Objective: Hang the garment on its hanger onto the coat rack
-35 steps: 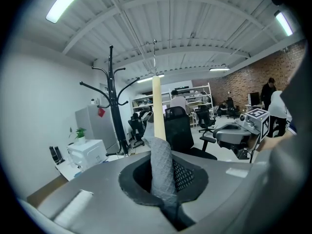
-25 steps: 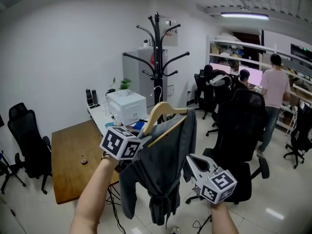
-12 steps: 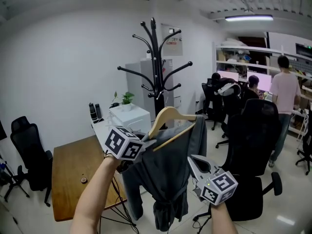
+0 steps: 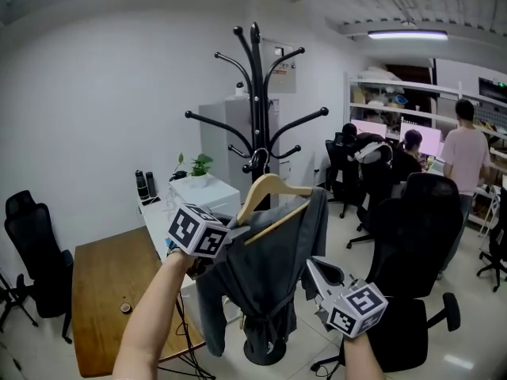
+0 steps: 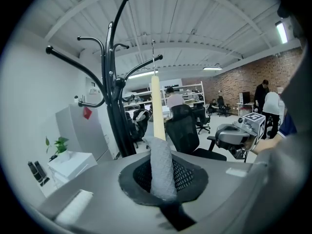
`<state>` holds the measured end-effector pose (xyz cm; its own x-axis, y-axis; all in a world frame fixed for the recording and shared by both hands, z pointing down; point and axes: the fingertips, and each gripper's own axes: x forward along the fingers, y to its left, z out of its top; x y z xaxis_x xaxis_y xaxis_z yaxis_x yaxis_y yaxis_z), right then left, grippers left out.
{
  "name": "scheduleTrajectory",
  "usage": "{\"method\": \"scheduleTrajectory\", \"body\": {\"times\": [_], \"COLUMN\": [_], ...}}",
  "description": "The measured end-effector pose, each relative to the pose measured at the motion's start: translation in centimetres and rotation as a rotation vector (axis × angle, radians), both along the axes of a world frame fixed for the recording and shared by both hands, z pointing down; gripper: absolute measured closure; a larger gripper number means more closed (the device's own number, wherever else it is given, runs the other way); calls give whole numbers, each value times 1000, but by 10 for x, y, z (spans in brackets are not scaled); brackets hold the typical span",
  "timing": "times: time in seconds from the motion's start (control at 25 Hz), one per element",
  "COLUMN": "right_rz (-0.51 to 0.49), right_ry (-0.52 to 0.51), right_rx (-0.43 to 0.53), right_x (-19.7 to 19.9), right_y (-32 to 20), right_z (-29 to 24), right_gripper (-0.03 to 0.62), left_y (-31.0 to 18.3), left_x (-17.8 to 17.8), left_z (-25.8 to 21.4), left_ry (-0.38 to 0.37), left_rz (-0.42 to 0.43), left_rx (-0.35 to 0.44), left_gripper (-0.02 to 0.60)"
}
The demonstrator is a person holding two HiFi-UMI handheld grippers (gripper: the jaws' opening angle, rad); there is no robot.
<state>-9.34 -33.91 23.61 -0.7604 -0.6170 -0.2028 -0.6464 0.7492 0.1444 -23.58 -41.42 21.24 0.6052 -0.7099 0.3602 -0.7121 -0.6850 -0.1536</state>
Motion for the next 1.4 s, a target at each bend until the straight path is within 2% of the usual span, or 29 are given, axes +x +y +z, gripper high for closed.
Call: {"method": "scheduleTrajectory", "body": {"times": [0.28,0.48,0.68,1.12,1.28,1.36,1.4], "right_rz": [81,130,162,202,203,193,186], "right_ry": [11,20,30,13,1,-2,-1], "right_rx": [-24,-45,-54,-59,-62,-60,-60], "right_x": [-14,-19,-22,-13,-9,-12,-15], "right_y": [-24,-31,-33,-30,-29,-28,-28], "right_z": [11,20,25,29,29,28,29], "right_gripper": [594,594,594,594,594,594,594], "left_y": [-47,-64,-81,-105,-108,-109,-109], "left_x": [-22,-23,-27,-23,-31,-39,-44], "left_z": [18,42,73,78,75,70,65], "left_ry": [6,42,59,72,34,30,36], "left_rz": [57,106,117,151,107,75,55], "left_rx": [-36,-87,-138,-97,-69,-42,-22], "left_gripper": [563,563,563,554,512,471,430]}}
